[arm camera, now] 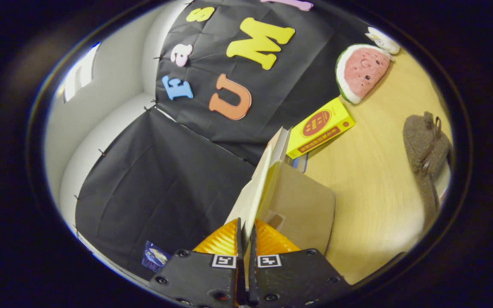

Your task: Open the storage box then place both shoes into the box .Put the left shoe in first, then the right shoe, with the right side of both shoes facing outward in a uniform manner.

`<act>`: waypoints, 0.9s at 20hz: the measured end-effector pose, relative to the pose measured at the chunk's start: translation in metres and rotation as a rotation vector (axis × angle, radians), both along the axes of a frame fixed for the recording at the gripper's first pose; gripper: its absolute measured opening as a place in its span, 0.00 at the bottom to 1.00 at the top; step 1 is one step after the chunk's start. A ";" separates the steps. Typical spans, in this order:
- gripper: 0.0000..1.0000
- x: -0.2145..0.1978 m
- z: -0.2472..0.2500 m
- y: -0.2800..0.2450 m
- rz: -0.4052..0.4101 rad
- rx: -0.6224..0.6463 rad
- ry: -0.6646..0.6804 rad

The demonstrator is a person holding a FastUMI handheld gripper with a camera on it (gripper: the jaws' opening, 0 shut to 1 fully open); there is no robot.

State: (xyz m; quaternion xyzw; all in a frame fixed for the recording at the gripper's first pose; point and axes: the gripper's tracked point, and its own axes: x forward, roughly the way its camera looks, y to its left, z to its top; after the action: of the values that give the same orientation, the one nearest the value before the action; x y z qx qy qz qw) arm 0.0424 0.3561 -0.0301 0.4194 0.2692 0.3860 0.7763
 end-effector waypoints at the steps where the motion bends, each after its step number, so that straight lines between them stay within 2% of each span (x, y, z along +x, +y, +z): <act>1: 0.04 0.003 0.008 0.000 -0.003 -0.010 -0.020; 5: 0.03 -0.001 0.049 0.010 0.009 -0.030 -0.100; 10: 0.03 -0.008 0.107 0.047 0.020 -0.144 -0.252; 18: 0.04 -0.024 0.172 0.145 0.060 -0.303 -0.403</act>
State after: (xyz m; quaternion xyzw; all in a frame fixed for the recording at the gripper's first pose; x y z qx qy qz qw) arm 0.0187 0.5007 0.1421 0.2045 0.1761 0.4400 0.8565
